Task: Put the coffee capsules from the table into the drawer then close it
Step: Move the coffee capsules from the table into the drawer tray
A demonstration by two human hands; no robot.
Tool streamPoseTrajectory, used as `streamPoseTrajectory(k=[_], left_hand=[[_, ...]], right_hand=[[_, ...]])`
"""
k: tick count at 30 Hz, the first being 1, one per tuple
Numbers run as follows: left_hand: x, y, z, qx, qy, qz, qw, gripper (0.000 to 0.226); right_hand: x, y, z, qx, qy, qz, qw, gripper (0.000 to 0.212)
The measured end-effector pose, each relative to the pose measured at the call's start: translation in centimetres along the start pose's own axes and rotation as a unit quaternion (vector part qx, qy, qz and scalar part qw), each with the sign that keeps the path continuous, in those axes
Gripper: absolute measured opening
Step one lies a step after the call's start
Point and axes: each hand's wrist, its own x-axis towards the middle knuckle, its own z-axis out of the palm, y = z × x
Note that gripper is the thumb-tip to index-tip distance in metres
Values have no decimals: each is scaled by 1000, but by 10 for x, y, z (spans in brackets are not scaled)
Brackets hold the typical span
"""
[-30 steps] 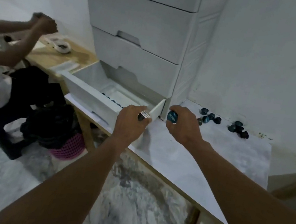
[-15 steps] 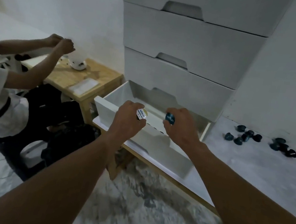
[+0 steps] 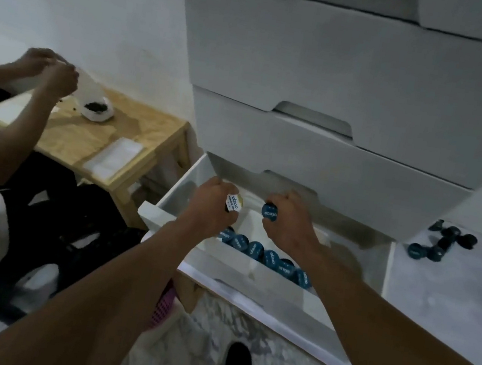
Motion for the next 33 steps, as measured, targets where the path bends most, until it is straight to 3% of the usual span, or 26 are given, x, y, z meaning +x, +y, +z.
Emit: streamPoseTrajectory(k=[5,9,15,21,33], left_hand=[[42,-21,12,38,-58,50,996,33],[67,-30,22,39,-107,99,989,45],[85,-45,37,59,-195,194,960,43],[92,-54,44,71,-218,243,942,37],[97,-50,62,103,-237,260,930,31]], right_hand=[[27,3,24,-6,-20,36,999,42],[33,4,37,-8,-30,78,996,43],[30,-5,51,2,-11,173,985,45],[27,-11,61,2,-4,229,973,48],[35,-2,73,-16,-56,226,972,50]])
